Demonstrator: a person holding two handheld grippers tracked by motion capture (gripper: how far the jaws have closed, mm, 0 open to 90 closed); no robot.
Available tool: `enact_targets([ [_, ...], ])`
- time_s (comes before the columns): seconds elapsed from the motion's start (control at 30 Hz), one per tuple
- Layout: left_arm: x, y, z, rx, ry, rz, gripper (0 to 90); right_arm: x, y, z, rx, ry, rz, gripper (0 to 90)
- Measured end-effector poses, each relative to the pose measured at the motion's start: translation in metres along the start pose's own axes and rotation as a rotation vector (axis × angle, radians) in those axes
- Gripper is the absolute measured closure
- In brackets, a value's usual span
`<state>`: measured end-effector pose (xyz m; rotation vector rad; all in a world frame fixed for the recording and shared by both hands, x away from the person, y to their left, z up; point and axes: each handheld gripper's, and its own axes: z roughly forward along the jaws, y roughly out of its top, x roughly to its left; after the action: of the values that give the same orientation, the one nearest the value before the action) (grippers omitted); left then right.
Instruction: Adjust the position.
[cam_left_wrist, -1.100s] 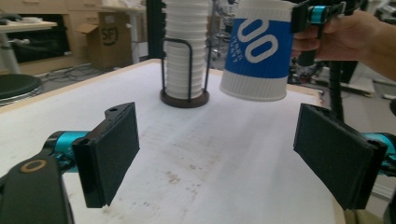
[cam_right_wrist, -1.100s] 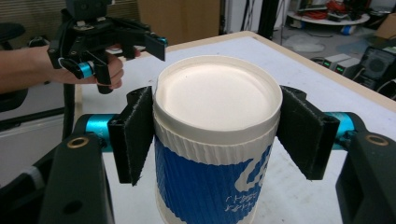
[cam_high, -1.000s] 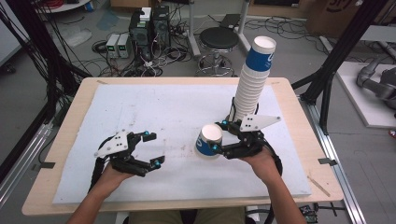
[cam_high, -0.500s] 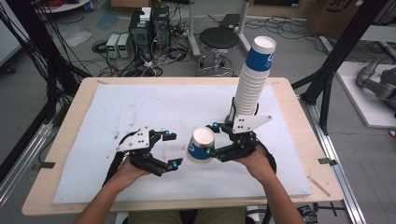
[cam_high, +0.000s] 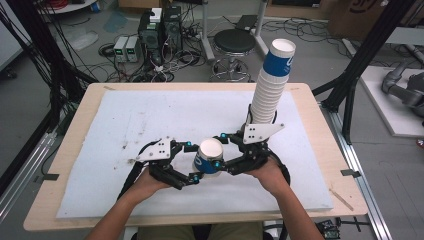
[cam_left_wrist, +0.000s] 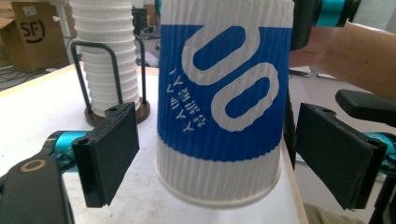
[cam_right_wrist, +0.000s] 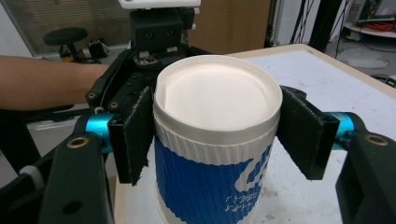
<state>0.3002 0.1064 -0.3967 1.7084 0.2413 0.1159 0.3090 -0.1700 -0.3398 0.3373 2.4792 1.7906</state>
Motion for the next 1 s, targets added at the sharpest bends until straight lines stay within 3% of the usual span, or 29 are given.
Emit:
enact_targets([
  [0.23, -0.001, -0.004, 0.009, 0.028, -0.024, -0.011, 14.4, -0.001, -0.001, 0.001, -0.021, 0.020, 0.006, 31.9],
  [0.33, -0.001, -0.005, 0.010, 0.031, -0.029, 0.005, 22.0, -0.002, -0.003, 0.000, -0.022, 0.022, 0.015, 32.0],
  [0.6, 0.001, -0.005, 0.010, 0.046, -0.033, 0.016, 29.9, -0.002, -0.008, -0.003, -0.025, 0.012, 0.024, 32.1],
  [0.67, 0.001, -0.003, 0.009, 0.056, -0.029, 0.019, 30.1, -0.003, -0.009, -0.002, -0.039, 0.012, 0.042, 25.9],
  [0.7, 0.001, -0.002, 0.009, 0.064, -0.028, 0.021, 30.1, -0.002, -0.009, -0.002, -0.052, -0.005, 0.061, 14.7],
  [0.73, 0.002, -0.001, 0.009, 0.074, -0.024, 0.021, 30.5, -0.003, -0.009, -0.003, -0.057, -0.028, 0.070, 13.8],
  [0.9, 0.003, 0.008, 0.005, 0.145, -0.020, 0.032, 31.1, -0.003, -0.004, -0.009, -0.040, -0.034, 0.048, 13.8],
  [1.0, 0.005, 0.018, 0.003, 0.235, -0.017, 0.055, 31.2, -0.005, 0.000, -0.014, -0.004, -0.050, 0.021, 13.8],
])
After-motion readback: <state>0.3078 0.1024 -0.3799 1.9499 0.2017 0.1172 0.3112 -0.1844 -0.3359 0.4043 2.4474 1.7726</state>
